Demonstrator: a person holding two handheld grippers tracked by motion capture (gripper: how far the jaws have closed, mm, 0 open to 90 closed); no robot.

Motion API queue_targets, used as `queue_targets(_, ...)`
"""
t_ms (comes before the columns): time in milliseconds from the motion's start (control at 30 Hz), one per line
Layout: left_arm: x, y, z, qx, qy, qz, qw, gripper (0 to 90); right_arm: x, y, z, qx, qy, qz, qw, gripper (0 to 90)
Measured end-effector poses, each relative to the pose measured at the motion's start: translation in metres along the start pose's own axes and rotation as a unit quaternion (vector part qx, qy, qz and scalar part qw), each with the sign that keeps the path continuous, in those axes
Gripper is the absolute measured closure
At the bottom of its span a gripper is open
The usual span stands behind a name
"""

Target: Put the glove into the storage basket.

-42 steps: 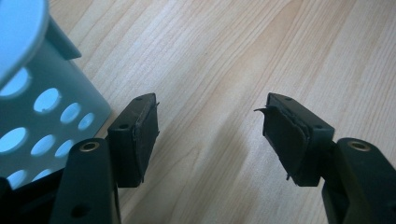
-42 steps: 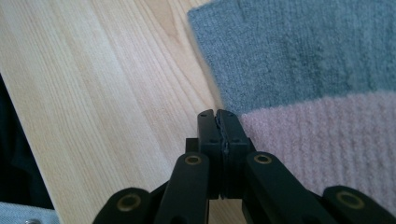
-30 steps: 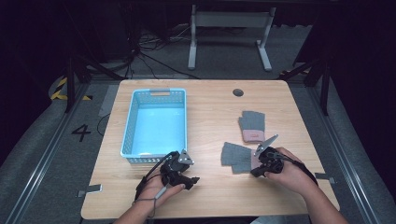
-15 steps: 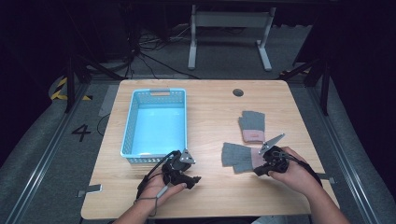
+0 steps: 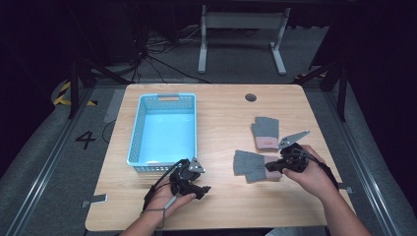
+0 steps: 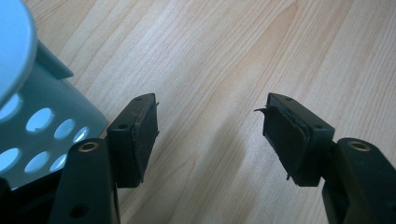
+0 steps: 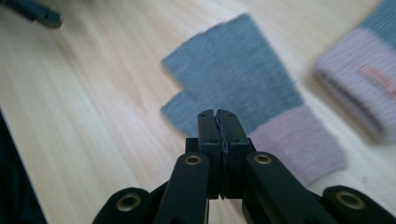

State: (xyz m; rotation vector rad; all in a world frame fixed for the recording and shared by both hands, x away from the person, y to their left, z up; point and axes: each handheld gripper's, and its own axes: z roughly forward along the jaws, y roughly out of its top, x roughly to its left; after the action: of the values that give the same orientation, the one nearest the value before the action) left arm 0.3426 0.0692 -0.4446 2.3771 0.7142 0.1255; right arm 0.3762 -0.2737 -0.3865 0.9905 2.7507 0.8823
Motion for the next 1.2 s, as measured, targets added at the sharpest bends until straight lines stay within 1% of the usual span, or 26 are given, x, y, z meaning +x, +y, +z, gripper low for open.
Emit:
queue_targets(67,0.0,0.0,0.0,0.0,0.0,-0.001,1.0,36.1,-0.004,0.008,-0.001,-0.001,-0.008,0.01,0.9999,90.0)
queue_targets(100,0.0,0.0,0.0,0.0,0.0,-0.002,1.0,36.1,-0.007,0.013,-0.001,-0.001,-0.011,0.009,0.9999,90.0)
queue_targets(200,0.0,-0.001,-0.001,0.002,0.001,-0.002,1.0,36.1,-0.015,0.028,0.0,-0.007,-0.021,0.018,0.9996,90.0)
queue_targets(267,0.0,-0.002,-0.002,0.0,0.002,-0.005,1.0,36.1,-0.023,0.037,0.002,-0.008,-0.026,0.027,0.9993,90.0)
queue_targets(367,0.001,-0.002,-0.002,0.003,0.002,-0.004,1.0,36.0,-0.035,0.048,0.009,-0.005,-0.04,0.041,0.9984,90.0)
queue_targets(433,0.001,-0.003,-0.001,0.003,0.001,-0.004,1.0,36.0,-0.043,0.052,0.015,-0.004,-0.043,0.047,0.998,90.0)
queue_targets(500,0.001,-0.003,-0.001,0.002,0.001,-0.003,1.0,36.1,-0.048,0.054,0.02,-0.002,-0.05,0.052,0.9974,90.0)
queue_targets(600,0.001,-0.003,-0.002,0.004,0.002,-0.005,1.0,36.1,-0.056,0.056,0.03,0.001,-0.054,0.06,0.9967,90.0)
queue_targets(733,0.001,-0.002,-0.002,0.0,0.001,-0.003,1.0,36.1,-0.061,0.058,0.042,0.006,-0.054,0.063,0.9965,90.0)
queue_targets(800,0.001,-0.003,-0.001,0.004,0.0,-0.003,1.0,36.0,-0.062,0.06,0.047,0.008,-0.053,0.064,0.9965,90.0)
queue_targets(900,0.001,-0.003,-0.002,0.002,0.001,-0.002,1.0,36.0,-0.063,0.061,0.054,0.01,-0.051,0.061,0.9968,90.0)
queue_targets(967,0.001,-0.003,-0.002,0.002,0.0,-0.003,1.0,36.0,-0.064,0.062,0.059,0.015,-0.05,0.064,0.9966,90.0)
queue_targets(1200,0.001,-0.003,-0.002,0.001,0.001,-0.002,1.0,36.0,-0.064,0.064,0.067,0.02,-0.046,0.065,0.9966,90.0)
